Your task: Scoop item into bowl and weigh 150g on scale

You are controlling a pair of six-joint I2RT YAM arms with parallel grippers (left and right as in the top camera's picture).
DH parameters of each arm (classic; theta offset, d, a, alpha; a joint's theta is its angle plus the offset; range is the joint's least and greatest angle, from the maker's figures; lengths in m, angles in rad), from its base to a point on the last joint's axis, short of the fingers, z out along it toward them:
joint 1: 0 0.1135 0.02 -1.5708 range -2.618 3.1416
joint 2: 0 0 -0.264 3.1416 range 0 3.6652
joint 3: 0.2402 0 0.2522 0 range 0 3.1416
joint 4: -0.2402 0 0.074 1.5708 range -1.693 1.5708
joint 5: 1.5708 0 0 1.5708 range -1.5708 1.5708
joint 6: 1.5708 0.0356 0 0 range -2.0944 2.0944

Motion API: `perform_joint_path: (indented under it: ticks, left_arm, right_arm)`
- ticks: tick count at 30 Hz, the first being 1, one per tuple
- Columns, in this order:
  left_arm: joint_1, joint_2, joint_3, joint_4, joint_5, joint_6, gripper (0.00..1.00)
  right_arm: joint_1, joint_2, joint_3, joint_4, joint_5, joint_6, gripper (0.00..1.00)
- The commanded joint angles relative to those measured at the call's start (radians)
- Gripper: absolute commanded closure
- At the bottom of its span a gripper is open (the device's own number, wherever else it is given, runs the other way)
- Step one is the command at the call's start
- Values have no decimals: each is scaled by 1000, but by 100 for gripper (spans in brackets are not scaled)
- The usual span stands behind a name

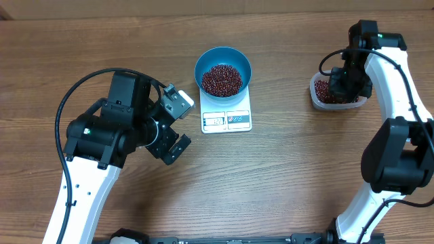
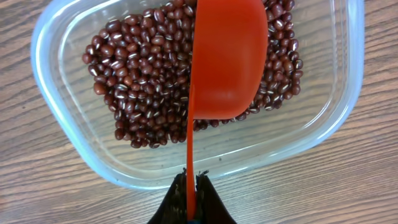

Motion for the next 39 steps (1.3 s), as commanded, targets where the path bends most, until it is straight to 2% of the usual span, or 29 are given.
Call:
perform_joint_path:
  ticks: [1, 11, 35, 39]
  left_arm:
    - [4, 6, 0, 3, 19, -10, 0]
    - [4, 6, 0, 3, 19, -10, 0]
    - [4, 6, 0, 3, 19, -10, 0]
    - [4, 6, 0, 3, 19, -10, 0]
  right_arm:
    - [-16, 13, 26, 11, -5, -8, 96]
    - [-26, 66, 25, 16, -5, -8, 96]
    - [-26, 67, 24, 32, -4, -13, 96]
    - [-26, 67, 24, 39, 43, -39, 96]
